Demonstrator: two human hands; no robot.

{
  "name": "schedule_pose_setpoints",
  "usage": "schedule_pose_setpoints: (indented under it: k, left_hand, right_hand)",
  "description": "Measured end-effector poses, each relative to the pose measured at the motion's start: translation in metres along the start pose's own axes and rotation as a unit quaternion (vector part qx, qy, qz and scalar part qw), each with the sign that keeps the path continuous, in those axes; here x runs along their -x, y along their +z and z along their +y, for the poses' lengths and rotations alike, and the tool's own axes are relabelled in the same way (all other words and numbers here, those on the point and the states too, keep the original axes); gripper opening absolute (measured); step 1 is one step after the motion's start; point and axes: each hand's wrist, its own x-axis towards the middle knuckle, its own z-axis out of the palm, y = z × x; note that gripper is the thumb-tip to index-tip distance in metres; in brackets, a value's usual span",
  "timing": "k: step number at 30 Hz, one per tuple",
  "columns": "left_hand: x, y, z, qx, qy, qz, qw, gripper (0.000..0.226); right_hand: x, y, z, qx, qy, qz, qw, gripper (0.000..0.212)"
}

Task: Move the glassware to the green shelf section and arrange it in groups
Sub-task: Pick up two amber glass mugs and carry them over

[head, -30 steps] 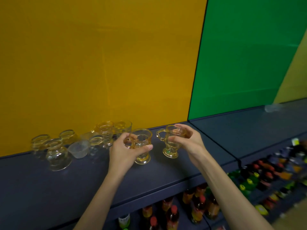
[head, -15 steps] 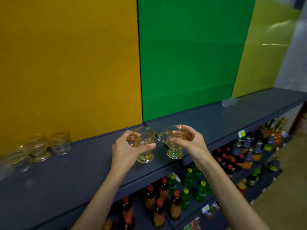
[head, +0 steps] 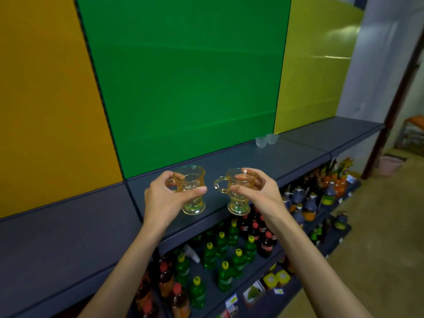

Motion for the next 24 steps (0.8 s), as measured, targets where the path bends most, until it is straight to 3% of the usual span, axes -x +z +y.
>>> schedule_pose_setpoints:
  k: [8,14,24]
  left_hand:
    - [-0.064,0.086,0.009,-0.042,-0.002,0.001,0.999,0.068]
    - [-0.129,0.146,0.023,-0.065,0.001,0.006,0.998,0.059]
    - [-0.217,0.233,0.006,-0.098,-0.034,0.032,0.994,0.064]
  right_hand:
    - [-0.091,-0.047,0.025,0.021,-0.001,-0.018,1.000,0.055]
    - [-0.177,-0.072,0.050,0.057,0.003,-0.030,0.998,0.057]
    - [-0.319,-0.098,0.074,0.115,-0.007,-0.043,0.992,0.055]
